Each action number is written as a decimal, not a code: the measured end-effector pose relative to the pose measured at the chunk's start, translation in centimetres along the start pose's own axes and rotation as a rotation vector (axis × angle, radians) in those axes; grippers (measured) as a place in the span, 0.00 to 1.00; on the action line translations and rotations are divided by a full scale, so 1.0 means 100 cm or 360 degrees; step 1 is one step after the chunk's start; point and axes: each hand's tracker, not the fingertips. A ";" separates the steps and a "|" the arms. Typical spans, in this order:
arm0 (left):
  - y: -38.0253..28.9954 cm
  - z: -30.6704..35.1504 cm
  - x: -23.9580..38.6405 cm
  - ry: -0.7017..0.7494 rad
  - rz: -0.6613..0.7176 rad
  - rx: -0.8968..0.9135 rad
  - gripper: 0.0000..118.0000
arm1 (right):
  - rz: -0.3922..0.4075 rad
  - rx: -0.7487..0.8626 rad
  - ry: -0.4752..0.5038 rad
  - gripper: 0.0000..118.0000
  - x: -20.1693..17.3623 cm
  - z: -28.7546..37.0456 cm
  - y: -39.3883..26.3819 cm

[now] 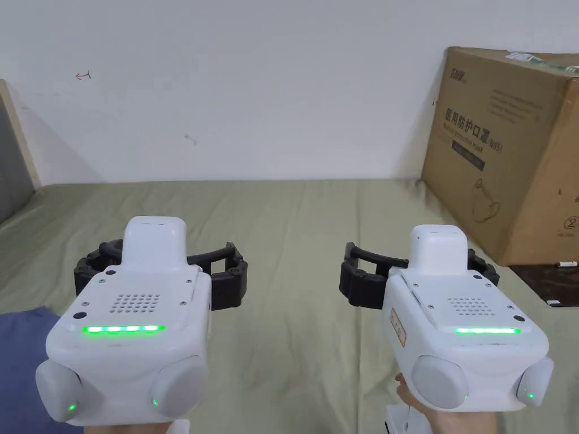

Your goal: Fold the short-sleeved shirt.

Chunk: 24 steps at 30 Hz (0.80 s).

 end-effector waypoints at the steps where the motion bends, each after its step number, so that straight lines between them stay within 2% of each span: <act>1: 0.000 0.000 0.000 0.0000 -0.0007 -0.0003 0.98 | 0.0005 -0.0001 -0.0003 1.00 0.000 0.000 0.000; 5: -0.001 0.000 -0.003 -0.0054 0.0054 0.0013 0.98 | 0.0040 -0.0002 -0.0027 1.00 -0.004 -0.001 0.006; 6: -0.001 -0.001 -0.006 -0.0099 0.0143 0.0020 0.98 | 0.0143 0.0005 -0.0083 1.00 -0.009 -0.002 0.014; 8: -0.004 -0.009 -0.018 -0.0191 0.0446 0.0025 0.98 | 0.0455 0.0105 -0.0185 1.00 -0.029 -0.004 0.027; 11: -0.025 -0.022 -0.046 -0.0355 0.1164 -0.0048 0.98 | 0.1196 0.0248 -0.0345 1.00 -0.071 -0.007 0.022; 13: -0.051 -0.028 -0.058 -0.0472 0.1621 0.0020 0.98 | 0.1649 0.0317 -0.0296 1.00 -0.092 -0.007 0.006; 15: -0.075 -0.031 -0.064 -0.0397 0.1886 -0.0008 0.98 | 0.1988 0.0324 -0.0225 1.00 -0.107 -0.009 -0.013; 16: -0.085 -0.034 -0.067 -0.0369 0.1964 -0.0063 0.98 | 0.2117 0.0305 -0.0189 1.00 -0.114 -0.010 -0.020; 17: -0.093 -0.036 -0.068 -0.0334 0.2020 -0.0133 0.98 | 0.2195 0.0289 -0.0171 1.00 -0.119 -0.012 -0.026; 19: -0.107 -0.038 -0.074 -0.0317 0.2108 -0.0198 0.98 | 0.2246 0.0248 -0.0128 1.00 -0.123 -0.014 -0.033; 21: -0.107 -0.037 -0.074 -0.0308 0.2055 -0.0206 0.98 | 0.2135 0.0208 -0.0069 1.00 -0.125 -0.015 -0.034; 23: -0.090 -0.035 -0.072 -0.0238 0.1816 -0.0188 0.98 | 0.1851 0.0143 -0.0035 1.00 -0.119 -0.015 -0.022; 24: -0.077 -0.034 -0.070 -0.0205 0.1676 -0.0179 0.98 | 0.1638 0.0107 -0.0021 1.00 -0.115 -0.016 -0.014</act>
